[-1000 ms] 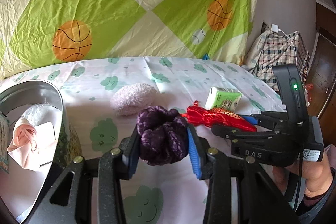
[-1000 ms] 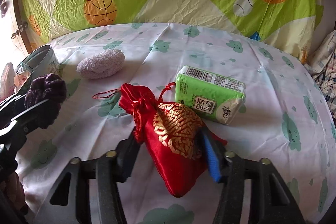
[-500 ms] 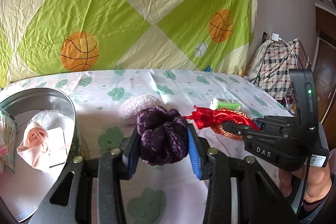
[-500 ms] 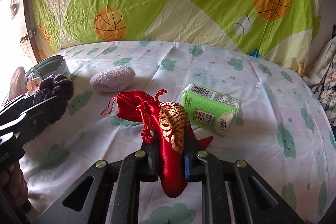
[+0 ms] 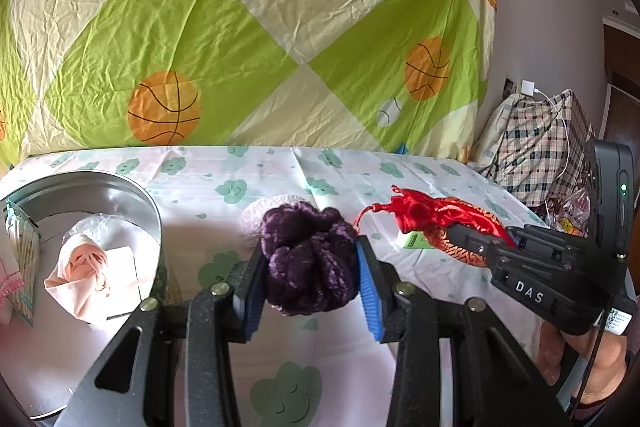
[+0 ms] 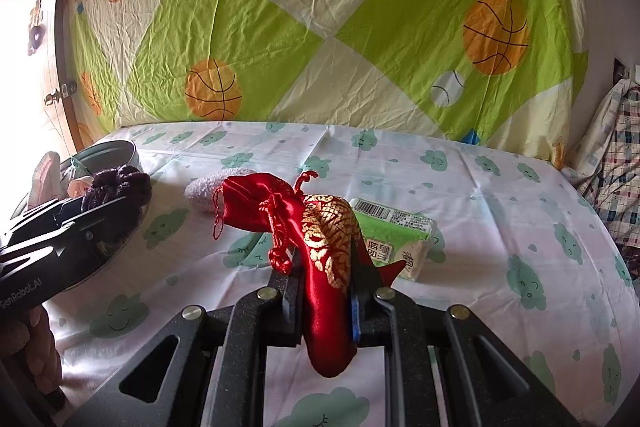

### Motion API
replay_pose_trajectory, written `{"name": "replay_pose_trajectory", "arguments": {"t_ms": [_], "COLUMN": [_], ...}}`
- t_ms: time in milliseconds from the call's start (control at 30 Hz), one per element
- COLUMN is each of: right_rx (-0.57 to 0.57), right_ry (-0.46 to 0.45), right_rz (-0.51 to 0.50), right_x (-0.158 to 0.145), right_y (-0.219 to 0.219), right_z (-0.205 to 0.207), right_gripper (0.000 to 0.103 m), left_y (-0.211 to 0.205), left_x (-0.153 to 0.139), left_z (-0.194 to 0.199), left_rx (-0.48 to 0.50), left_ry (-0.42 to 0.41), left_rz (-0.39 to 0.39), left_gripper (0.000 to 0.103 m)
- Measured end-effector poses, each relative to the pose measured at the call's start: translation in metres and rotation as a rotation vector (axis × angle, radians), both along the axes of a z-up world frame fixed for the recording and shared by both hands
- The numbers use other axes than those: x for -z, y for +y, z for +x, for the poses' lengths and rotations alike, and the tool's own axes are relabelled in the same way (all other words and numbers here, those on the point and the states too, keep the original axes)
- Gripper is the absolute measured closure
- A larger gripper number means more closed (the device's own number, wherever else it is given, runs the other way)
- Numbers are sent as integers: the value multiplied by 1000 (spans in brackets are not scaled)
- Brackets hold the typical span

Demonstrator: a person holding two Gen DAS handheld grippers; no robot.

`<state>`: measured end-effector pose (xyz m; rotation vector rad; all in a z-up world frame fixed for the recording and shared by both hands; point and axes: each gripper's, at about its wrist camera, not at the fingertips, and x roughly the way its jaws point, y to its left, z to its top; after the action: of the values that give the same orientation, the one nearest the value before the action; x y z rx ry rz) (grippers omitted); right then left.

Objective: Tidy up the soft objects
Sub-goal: 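Lift the purple ball and red pouch toward the black tin with both grippers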

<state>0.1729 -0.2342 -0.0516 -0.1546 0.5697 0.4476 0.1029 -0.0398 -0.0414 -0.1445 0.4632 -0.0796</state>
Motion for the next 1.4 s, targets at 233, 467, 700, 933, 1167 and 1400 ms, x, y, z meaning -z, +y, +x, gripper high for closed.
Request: {"name": "replay_pose_trajectory", "arguments": {"t_ms": [233, 467, 700, 933, 1167, 1400], "right_rx": [35, 67, 69, 69, 70, 76], "right_ry": [-68, -124, -157, -202, -233, -251], "right_rz": [63, 109, 130, 156, 176, 192], "right_x": [-8, -14, -17, -19, -21, -22], "right_y": [-10, -16, -14, -14, -12, -11], "right_z": [-14, -25, -33, -45, -54, -61], "right_gripper": [86, 86, 86, 86, 86, 86], "left_y": [-2, -3, -3, -5, -4, -1], "left_x": [-3, -6, -8, -10, -11, -11], "left_z": [-6, -11, -16, -18, -23, -28], "left_rx": [-12, -25, -40, -45, -53, -65], "left_ry": [-35, -67, -94, -113, -134, -152], "left_rz": [18, 31, 32, 42, 48, 53], "left_gripper": [63, 63, 63, 63, 63, 63]}}
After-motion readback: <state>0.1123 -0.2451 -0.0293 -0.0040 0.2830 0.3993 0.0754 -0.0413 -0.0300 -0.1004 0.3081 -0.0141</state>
